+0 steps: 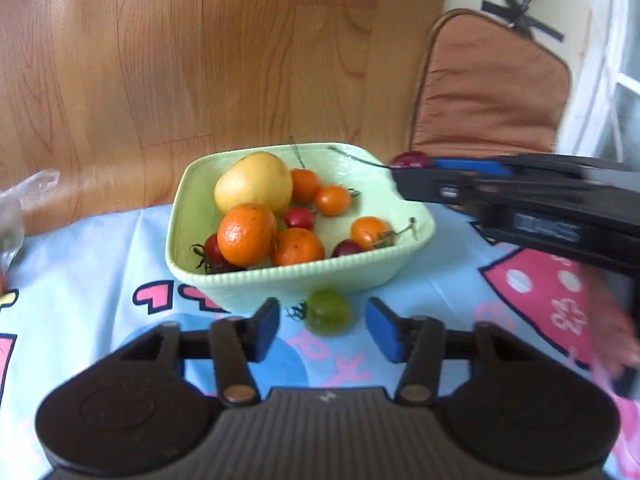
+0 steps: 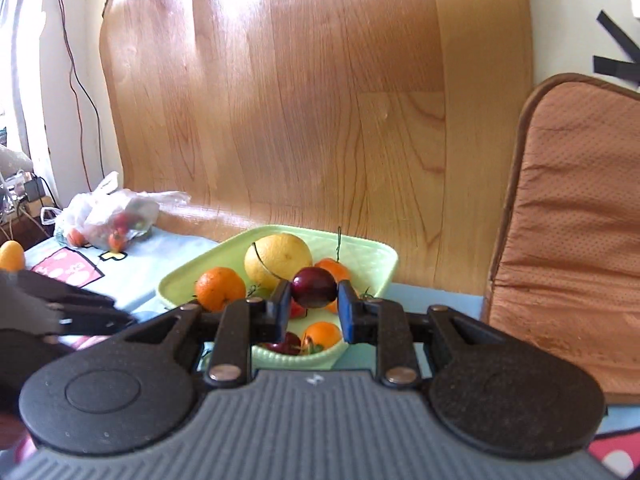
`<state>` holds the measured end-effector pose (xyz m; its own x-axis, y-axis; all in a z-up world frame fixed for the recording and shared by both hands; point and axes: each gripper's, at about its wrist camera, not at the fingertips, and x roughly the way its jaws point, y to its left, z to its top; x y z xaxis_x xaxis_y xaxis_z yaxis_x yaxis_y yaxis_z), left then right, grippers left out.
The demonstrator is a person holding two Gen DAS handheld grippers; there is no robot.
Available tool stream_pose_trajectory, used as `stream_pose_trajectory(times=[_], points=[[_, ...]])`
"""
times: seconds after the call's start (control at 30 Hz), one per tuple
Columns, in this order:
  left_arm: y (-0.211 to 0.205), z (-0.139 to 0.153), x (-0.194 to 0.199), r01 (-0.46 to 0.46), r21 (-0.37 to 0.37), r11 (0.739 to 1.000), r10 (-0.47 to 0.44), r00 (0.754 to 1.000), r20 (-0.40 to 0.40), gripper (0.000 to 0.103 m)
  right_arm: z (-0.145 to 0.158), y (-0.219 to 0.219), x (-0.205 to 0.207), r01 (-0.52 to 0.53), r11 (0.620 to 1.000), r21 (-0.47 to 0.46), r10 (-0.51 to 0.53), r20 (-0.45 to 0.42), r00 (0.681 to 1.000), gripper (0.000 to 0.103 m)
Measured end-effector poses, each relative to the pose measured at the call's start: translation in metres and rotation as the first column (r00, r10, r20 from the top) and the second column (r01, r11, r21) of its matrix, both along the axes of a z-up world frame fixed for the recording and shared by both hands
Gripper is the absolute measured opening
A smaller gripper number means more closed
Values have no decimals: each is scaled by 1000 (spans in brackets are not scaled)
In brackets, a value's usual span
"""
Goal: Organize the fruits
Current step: 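Carry the green tomato and cherry into the basket and release them, then move both tools back from the basket toward the remaining fruit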
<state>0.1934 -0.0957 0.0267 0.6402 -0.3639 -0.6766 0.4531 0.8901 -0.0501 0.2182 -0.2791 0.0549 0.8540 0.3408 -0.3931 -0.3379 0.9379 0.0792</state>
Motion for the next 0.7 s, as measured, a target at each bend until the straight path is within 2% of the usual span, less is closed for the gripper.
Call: stream_pose_trajectory(times=[0.07, 0.1, 0.17, 0.23, 0.37, 0.47, 0.57, 0.7], points=[[-4, -7, 7, -3, 7, 1000, 3, 1000, -28, 44, 0, 0, -1, 0, 1000, 4, 0, -2, 1000, 28], [-4, -11, 10, -3, 4, 1000, 3, 999, -43, 34, -1, 0, -1, -1, 1000, 5, 1, -4, 1000, 28], [0, -11, 10, -5, -17, 1000, 4, 999, -47, 32, -1, 1, 1, 1, 1000, 3, -1, -6, 1000, 28], [4, -4, 0, 9, -21, 1000, -9, 1000, -18, 32, 0, 1, 1, -4, 1000, 11, 4, -4, 1000, 28], [13, 26, -15, 32, -63, 998, -29, 998, 56, 32, 2, 1, 4, -16, 1000, 19, 16, -7, 1000, 28], [17, 50, 1, 7, -81, 997, 2, 994, 112, 32, -1, 3, 19, -15, 1000, 11, 15, -27, 1000, 28], [10, 57, 37, -18, -114, 993, 27, 997, 77, 32, -8, 7, 39, -21, 1000, -1, 21, -71, 997, 28], [-5, 45, 75, -18, -133, 991, 18, 1000, 1, 32, -21, 13, 55, -28, 999, -30, 25, -113, 993, 28]])
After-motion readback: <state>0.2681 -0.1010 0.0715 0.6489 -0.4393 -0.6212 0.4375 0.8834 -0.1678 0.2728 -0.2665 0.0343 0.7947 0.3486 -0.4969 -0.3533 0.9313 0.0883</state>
